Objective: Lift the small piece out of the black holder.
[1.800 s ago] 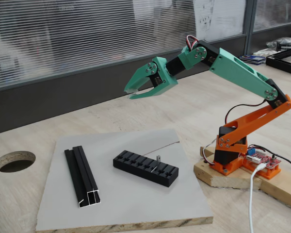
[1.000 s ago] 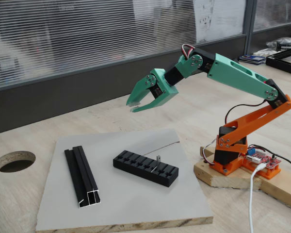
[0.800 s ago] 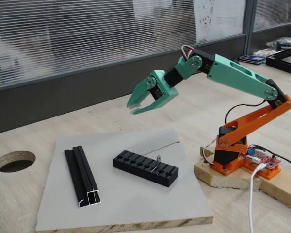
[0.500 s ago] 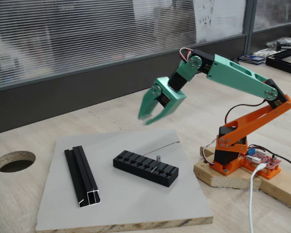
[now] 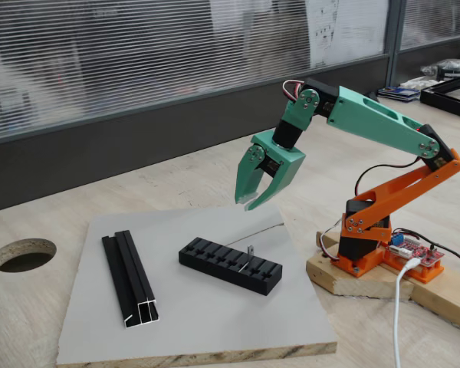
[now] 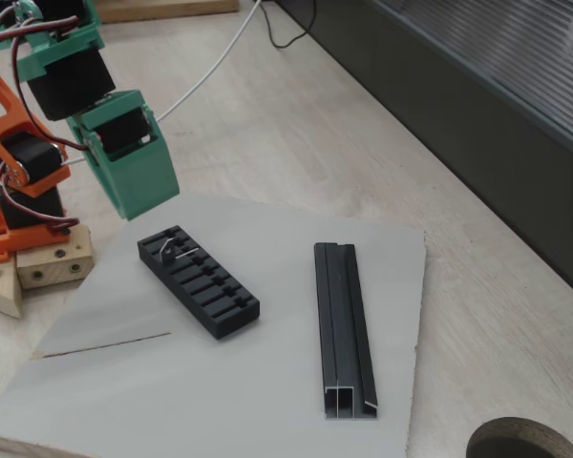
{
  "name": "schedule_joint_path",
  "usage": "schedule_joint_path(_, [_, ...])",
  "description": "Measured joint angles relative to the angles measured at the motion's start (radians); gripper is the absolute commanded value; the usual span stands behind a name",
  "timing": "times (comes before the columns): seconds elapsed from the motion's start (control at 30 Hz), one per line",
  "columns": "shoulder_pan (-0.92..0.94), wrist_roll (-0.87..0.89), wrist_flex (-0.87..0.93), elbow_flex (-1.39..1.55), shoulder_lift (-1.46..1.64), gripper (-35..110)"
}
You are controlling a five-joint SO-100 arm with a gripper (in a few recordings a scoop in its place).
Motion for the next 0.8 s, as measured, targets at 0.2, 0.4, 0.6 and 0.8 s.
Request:
schedule_joint_path(0.2, [-0.037,0.000,0.003,0.000,-0.011,13])
schedule_joint_path(0.4, [-0.048,0.000,0.003,0.000,-0.017,13])
schedule_joint_path(0.6, [-0.046,0.000,0.003,0.026,-0.017,13])
schedule_joint_path(0.8, [-0.046,0.000,0.003,0.109,-0.017,13])
